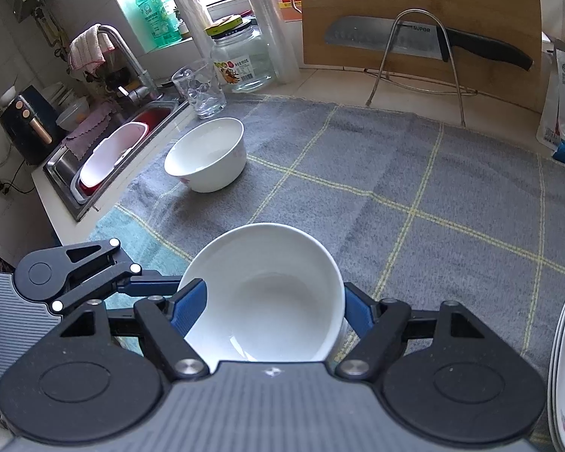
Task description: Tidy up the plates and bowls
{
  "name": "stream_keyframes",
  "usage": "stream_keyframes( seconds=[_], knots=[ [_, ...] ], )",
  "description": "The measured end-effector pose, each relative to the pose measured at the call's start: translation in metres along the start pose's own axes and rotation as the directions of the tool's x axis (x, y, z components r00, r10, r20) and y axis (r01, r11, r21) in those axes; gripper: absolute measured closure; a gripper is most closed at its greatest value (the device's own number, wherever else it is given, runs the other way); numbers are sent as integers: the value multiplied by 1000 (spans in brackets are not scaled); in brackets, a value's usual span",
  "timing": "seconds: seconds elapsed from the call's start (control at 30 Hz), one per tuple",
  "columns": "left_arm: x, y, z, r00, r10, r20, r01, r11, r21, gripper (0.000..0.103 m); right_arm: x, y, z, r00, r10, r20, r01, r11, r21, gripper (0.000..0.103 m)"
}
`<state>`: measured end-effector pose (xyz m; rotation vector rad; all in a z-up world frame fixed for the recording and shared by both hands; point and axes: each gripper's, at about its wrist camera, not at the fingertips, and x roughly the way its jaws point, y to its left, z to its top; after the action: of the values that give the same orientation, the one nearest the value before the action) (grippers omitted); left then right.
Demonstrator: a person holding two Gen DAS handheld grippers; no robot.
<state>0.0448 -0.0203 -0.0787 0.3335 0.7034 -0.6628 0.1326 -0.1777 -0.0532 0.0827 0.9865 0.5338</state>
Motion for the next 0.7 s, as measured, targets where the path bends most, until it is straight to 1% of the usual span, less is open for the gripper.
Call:
stream_keyframes(
  seconds=[0.2, 0.4, 0.47, 0.53, 0.63, 0.7],
  knots=[
    [1, 0, 0, 1000, 3, -7, -3, 1000, -5, 28, 5, -2, 0, 1000, 1, -10, -1, 1000, 1, 21],
    [4, 0, -2, 1000, 1, -20, -2, 1000, -14, 25, 6, -1, -1, 1000, 3, -15, -3, 1000, -5, 21],
    [5, -1, -1, 1000, 4, -20, -5, 1000, -8, 22, 6, -2, -1, 1000, -8, -12, 8, 1000, -8, 21],
    [2, -3, -1, 1000, 5, 5, -5, 1000, 3, 8, 5, -4, 0, 1000, 6, -8, -6, 1000, -1, 19],
    [-2, -3, 1, 1000, -14, 24, 14, 1000, 15, 5, 4, -3, 0, 1000, 8, -8, -8, 1000, -6, 15],
    [-3, -2, 0, 1000, -13, 20, 13, 1000, 18, 5, 3, -2, 0, 1000, 2, -2, -2, 1000, -15, 5]
  ],
)
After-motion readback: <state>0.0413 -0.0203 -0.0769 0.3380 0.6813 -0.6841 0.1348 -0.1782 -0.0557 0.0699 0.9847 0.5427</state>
